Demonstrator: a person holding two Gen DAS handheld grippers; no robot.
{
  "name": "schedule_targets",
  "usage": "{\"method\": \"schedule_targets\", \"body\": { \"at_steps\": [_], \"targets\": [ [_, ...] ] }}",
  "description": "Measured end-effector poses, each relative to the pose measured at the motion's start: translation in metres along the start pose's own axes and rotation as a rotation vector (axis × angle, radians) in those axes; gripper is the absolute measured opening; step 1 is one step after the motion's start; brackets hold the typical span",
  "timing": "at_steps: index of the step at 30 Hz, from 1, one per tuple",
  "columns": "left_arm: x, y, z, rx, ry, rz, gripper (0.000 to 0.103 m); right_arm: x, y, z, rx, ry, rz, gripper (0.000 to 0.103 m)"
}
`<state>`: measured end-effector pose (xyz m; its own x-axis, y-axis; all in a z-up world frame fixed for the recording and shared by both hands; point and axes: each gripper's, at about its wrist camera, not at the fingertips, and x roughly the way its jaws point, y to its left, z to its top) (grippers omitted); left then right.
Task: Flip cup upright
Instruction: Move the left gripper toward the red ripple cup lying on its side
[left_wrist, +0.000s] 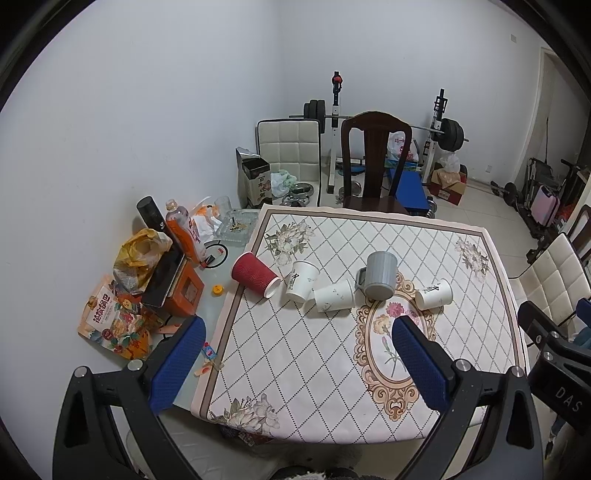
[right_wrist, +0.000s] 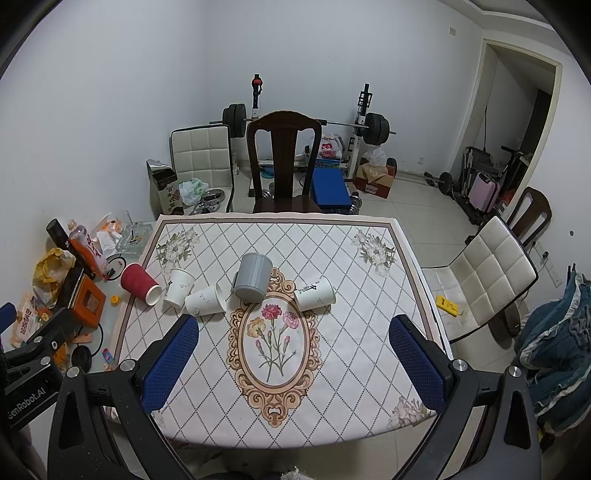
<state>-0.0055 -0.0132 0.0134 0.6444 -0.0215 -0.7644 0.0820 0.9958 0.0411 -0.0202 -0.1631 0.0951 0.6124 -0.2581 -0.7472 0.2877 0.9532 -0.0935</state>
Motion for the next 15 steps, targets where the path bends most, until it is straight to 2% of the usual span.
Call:
{"method": "schedule_targets", "body": {
  "at_steps": [3,7,11,15],
  "targets": [
    [0.003,-0.001,0.003,-0.007,0.006,-0.002,0.103,0.0,0.0,-0.001,0.002,0.004,0.003,0.103],
    [0.022,-0.002,0.001,-0.037,0.027,0.035,0.103,0.013,0.002,-0.001,-0.002,0.038,0.012,0.103],
    [0.058,0.004,-0.013,-0.098,0.124,0.051,0.103,0.056,0.009,-0.007,-0.024,0.125,0.047,0.103],
    [0.101,0.014,-0.03,-0.139,0.208,0.136,0.103,0.113,0.025,-0.02,-0.07,0.23,0.087,0.103]
  ]
}}
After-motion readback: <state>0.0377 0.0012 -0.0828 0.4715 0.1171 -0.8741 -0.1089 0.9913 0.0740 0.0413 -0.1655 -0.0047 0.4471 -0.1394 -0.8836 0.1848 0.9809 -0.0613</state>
